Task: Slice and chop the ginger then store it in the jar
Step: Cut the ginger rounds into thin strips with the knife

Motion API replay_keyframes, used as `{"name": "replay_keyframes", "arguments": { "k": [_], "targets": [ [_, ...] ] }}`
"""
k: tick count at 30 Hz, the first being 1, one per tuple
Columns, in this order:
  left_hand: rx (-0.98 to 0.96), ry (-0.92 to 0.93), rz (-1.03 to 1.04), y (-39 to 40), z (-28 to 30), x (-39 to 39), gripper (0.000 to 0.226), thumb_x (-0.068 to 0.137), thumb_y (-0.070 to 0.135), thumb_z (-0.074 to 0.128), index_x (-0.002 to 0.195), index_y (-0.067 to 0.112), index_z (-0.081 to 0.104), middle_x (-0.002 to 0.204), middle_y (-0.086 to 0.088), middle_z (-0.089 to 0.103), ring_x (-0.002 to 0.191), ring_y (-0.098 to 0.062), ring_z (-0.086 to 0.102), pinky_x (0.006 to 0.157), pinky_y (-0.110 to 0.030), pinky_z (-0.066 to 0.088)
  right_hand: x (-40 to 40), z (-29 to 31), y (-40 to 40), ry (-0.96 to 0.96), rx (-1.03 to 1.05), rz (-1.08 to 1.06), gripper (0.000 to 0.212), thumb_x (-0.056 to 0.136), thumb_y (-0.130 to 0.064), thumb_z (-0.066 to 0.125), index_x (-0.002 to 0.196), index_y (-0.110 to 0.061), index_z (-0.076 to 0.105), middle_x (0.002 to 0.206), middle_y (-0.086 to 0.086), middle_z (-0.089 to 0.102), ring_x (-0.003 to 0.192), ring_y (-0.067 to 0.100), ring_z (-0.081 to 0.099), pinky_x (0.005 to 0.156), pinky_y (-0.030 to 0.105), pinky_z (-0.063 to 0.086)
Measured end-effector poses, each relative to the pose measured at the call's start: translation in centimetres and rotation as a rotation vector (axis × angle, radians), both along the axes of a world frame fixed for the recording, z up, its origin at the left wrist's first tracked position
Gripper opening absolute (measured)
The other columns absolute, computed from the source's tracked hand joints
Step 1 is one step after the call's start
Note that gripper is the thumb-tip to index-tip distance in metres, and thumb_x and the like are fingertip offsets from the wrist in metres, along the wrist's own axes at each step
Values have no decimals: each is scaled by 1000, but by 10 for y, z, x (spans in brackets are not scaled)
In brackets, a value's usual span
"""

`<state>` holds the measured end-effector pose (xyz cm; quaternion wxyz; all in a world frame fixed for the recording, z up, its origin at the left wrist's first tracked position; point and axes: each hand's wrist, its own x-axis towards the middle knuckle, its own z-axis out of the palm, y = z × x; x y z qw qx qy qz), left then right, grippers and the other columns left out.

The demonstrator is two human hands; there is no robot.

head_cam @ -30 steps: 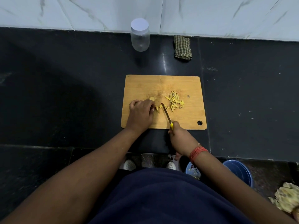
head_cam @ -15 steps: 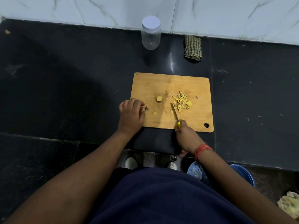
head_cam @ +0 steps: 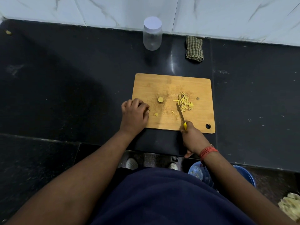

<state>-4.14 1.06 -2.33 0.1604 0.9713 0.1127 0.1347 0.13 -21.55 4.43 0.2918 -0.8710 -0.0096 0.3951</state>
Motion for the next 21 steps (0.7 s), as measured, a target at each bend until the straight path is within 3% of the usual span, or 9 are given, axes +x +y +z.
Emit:
{"name": "replay_keyframes", "arguments": {
  "k": [5, 9, 14, 17, 19, 21],
  "targets": [
    [13, -4, -10, -3, 3, 7, 17, 91, 36, 63, 99, 23, 68, 107, 2, 56, 106, -20, 48, 103, -45, 30, -6, 0, 4, -50, 18, 50, 27, 103, -14, 32, 129, -15, 35, 86, 17, 56, 53, 37, 63, 36, 35, 51],
    [34, 10, -47, -16, 6, 21, 18, 88, 38, 65, 97, 23, 68, 106, 3, 57, 104, -21, 49, 102, -45, 30, -6, 0, 6, -73, 18, 83, 30, 102, -15, 32, 133, -16, 32, 87, 20, 58, 53, 39, 65, 42, 46, 55],
    [23, 76, -82, -33, 10, 39, 17, 91, 36, 63, 99, 22, 68, 107, 5, 62, 104, -21, 51, 96, -44, 30, -6, 3, 5, -23, 42, 49, 27, 103, -16, 31, 130, -20, 32, 89, 22, 57, 51, 41, 65, 39, 39, 53],
    [-77, 84, -56, -42, 11, 44, 14, 94, 34, 59, 103, 25, 63, 105, 8, 66, 102, -19, 54, 94, -41, 27, -13, -2, 1, -39, 6, 131, 25, 103, -21, 35, 128, -16, 34, 86, 18, 58, 68, 41, 65, 58, 49, 57],
    [-129, 85, -33, -45, 9, 45, 19, 96, 34, 57, 112, 26, 64, 108, 9, 67, 104, -18, 55, 93, -39, 26, -17, -7, -4, -73, -40, 161, 30, 103, -21, 36, 131, -12, 35, 87, 16, 58, 76, 37, 62, 63, 41, 51],
    [-140, 91, -30, -46, 9, 45, 22, 97, 35, 56, 115, 28, 67, 111, 9, 67, 106, -18, 55, 93, -39, 26, -17, -10, -10, -100, -64, 134, 25, 103, -19, 36, 127, -10, 38, 84, 14, 56, 72, 32, 57, 59, 33, 46]
  ]
}}
